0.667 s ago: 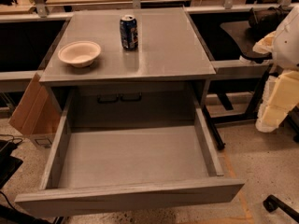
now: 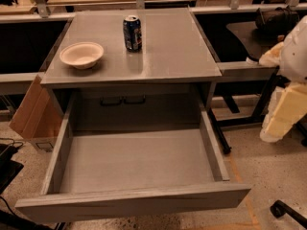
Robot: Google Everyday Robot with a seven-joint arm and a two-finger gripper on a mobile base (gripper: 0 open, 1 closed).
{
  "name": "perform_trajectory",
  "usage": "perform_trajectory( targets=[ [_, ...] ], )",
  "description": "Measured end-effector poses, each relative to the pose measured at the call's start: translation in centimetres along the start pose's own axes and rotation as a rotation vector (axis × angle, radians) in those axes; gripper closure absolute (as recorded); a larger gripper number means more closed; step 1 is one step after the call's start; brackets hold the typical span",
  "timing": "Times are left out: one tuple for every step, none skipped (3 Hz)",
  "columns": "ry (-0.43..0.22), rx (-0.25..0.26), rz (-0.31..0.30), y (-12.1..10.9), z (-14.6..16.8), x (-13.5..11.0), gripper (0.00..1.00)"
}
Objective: Close top drawer
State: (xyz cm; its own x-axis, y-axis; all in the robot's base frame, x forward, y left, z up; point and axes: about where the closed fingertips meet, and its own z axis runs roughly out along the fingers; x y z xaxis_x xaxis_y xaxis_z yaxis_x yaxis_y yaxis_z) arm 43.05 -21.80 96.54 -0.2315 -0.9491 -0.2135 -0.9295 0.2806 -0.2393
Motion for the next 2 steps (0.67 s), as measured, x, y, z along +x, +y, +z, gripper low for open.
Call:
perform_trajectory(
  targets=[
    [-0.07,0.037,0.012,4.6,0.8,0.4,0.34],
    [-0.124,0.148,0.023,10.4,2.2,2.2,0.65]
  ],
)
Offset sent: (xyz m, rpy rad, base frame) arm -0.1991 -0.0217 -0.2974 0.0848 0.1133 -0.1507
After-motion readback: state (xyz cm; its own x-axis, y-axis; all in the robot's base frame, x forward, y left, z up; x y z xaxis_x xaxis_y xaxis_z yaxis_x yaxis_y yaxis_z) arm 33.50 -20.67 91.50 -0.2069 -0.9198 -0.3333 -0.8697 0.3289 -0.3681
